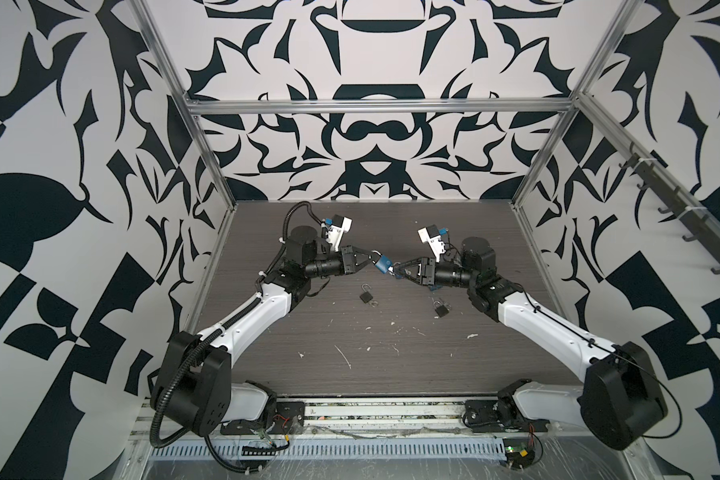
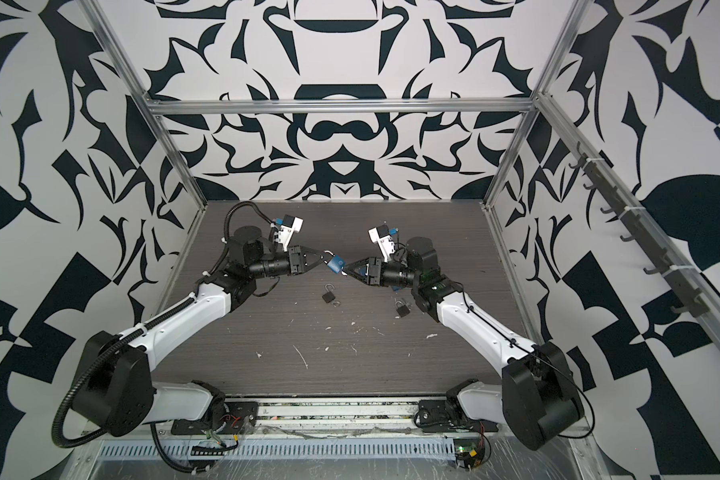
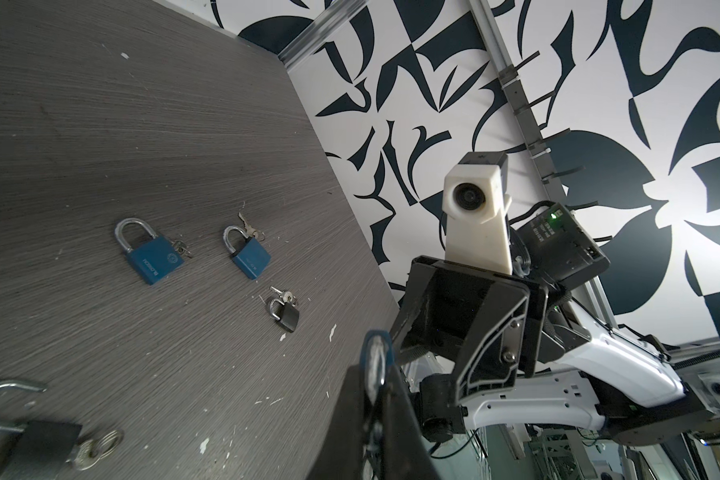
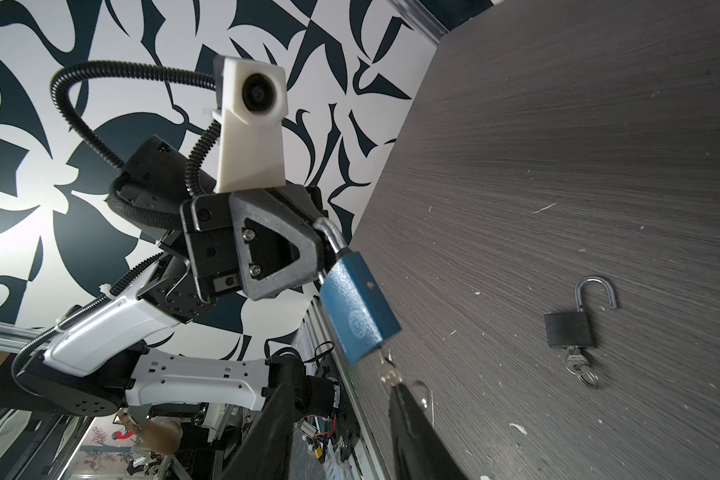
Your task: Lock with the key
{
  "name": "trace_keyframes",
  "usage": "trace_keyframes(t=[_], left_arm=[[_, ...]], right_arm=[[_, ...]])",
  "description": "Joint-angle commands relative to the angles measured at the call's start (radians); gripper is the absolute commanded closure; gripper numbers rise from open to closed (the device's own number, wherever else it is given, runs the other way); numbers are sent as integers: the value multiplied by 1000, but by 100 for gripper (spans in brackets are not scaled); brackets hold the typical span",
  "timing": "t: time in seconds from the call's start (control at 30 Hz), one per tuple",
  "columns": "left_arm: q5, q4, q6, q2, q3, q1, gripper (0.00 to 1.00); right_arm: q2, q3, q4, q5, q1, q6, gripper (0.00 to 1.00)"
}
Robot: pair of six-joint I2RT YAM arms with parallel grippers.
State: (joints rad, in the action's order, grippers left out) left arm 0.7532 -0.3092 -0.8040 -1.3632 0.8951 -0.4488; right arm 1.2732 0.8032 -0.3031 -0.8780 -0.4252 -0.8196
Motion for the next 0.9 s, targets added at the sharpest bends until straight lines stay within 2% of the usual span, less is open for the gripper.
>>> trace_keyframes(t=[0.0, 0.3, 0.53, 0.87], left_arm=[[10, -23, -1, 27, 43, 4, 100], [16, -16, -1, 25, 53, 4, 100], [21, -26, -16, 16, 58, 3, 100], [11, -44, -34, 14, 55, 4, 100]], right_arm=[[-9, 6, -27, -2, 1, 25, 59], [7, 71, 46, 15, 3, 94, 60], [32, 94, 32, -7, 3, 91, 63], [54, 97, -3, -29, 3, 68, 78]])
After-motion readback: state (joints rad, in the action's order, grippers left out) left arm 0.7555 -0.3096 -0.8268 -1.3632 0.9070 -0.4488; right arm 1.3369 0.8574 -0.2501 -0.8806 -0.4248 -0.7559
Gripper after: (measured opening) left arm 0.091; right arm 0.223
